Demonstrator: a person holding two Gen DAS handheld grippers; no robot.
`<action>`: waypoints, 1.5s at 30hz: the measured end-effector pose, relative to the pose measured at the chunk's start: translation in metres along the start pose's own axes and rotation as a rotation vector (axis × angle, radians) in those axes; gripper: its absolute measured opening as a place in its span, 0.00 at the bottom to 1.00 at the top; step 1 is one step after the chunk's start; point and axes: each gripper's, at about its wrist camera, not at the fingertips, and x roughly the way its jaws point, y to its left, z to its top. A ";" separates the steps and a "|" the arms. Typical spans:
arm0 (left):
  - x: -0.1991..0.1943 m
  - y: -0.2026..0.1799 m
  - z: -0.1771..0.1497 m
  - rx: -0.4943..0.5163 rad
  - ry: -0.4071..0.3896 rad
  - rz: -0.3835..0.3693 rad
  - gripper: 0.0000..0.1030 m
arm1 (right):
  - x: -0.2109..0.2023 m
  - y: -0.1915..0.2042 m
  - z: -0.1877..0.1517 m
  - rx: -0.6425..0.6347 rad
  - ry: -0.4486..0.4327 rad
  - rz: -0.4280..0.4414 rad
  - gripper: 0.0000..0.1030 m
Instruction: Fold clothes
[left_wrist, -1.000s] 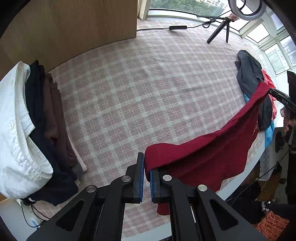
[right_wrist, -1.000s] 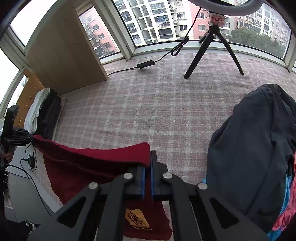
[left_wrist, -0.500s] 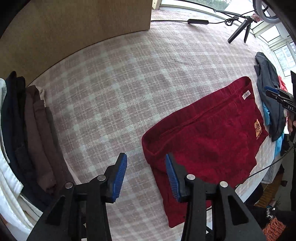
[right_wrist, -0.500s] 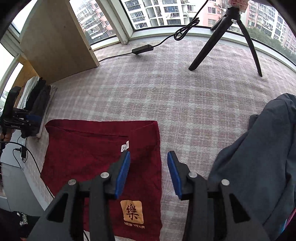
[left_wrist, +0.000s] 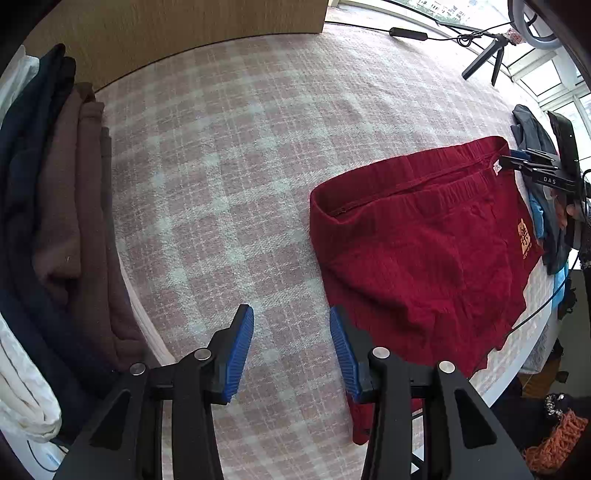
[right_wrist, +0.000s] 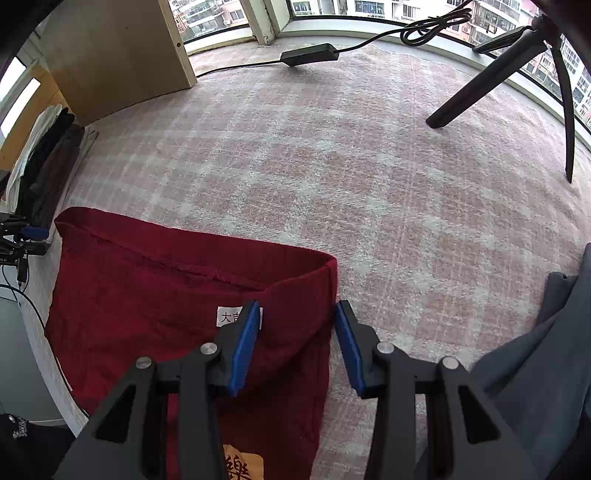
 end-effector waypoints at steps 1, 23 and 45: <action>0.004 -0.003 0.002 0.024 -0.004 0.007 0.40 | -0.001 -0.002 0.000 -0.001 -0.007 0.008 0.40; 0.007 -0.015 0.027 0.151 -0.045 0.107 0.41 | -0.011 -0.021 -0.008 0.130 -0.057 0.066 0.27; 0.006 -0.049 0.021 0.227 -0.066 -0.007 0.30 | -0.035 -0.022 -0.025 0.091 -0.086 0.068 0.33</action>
